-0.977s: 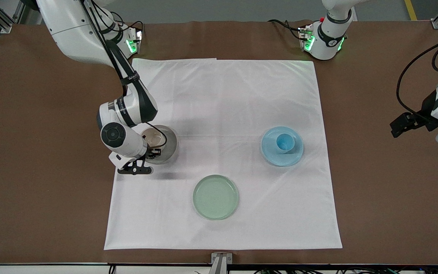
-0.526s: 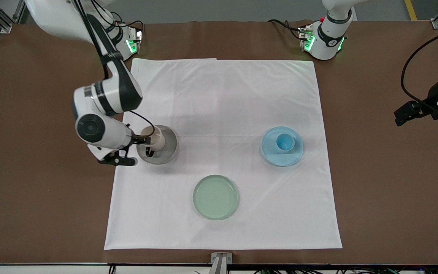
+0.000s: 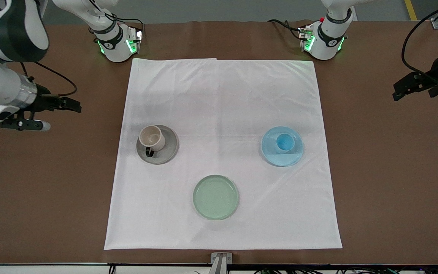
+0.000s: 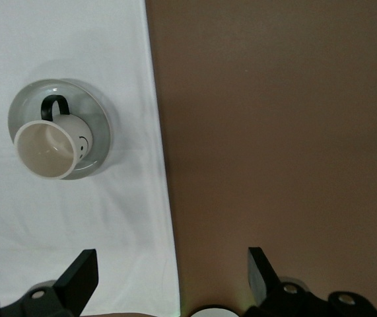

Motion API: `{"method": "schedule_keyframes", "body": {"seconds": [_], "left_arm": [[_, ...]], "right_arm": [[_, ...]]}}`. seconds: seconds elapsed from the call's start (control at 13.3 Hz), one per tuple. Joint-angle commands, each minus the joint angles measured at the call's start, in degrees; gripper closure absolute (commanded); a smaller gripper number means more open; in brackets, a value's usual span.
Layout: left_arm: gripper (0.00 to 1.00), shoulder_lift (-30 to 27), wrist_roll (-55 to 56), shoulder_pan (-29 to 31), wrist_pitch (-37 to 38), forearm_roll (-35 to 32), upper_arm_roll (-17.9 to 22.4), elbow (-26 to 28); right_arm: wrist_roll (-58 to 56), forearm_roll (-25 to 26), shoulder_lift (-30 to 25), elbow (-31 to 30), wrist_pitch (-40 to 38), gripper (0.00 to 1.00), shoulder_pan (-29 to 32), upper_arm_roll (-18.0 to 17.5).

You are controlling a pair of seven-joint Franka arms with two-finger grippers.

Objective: Place blue cup in blue plate and white mug in gray plate

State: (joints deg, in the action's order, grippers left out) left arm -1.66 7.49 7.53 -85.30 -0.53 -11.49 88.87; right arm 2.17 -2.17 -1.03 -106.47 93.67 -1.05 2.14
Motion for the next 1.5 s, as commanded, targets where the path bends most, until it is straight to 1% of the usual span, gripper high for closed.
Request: {"method": "schedule_keyframes", "body": {"seconds": [0.0, 0.08, 0.23, 0.38, 0.53, 0.83, 1.43], "left_arm": [[0.0, -5.18, -1.6, -3.3, -0.48, 1.85, 3.13, 6.39], [0.0, -6.59, -1.6, -4.53, -0.83, 1.68, 4.44, 7.63], [0.0, -8.96, -1.69, -4.98, -2.32, 1.32, 4.72, 10.61], [0.0, -9.15, -1.51, -7.08, -2.41, -1.73, 4.72, 10.89], [0.0, -9.59, -0.64, -8.06, -2.32, -1.32, 5.5, 10.89], [0.0, -9.33, -0.46, -9.46, -2.41, -0.09, 6.91, 10.54], [0.0, -7.3, -0.72, -9.55, -2.94, 0.0, 6.22, 8.17]], "right_arm": [[-4.28, 0.4, -2.31, -0.16, 1.43, 0.0, 3.85, -1.0], [-4.28, 1.02, -2.13, 2.3, 1.34, 0.0, 3.95, -1.0], [-4.28, 1.73, -1.96, 6.78, 0.99, 0.0, 3.77, -1.08], [-4.11, 1.73, -0.3, 13.63, -0.66, 0.0, 4.03, -1.08], [-4.11, 1.55, 0.85, 17.78, -2.0, 0.0, 4.21, -1.17], [-4.02, 1.37, 0.86, 19.9, -1.73, 0.0, 4.12, -1.08], [-4.19, 1.37, 0.86, 20.34, -1.56, 0.0, 4.04, -1.09]]}}
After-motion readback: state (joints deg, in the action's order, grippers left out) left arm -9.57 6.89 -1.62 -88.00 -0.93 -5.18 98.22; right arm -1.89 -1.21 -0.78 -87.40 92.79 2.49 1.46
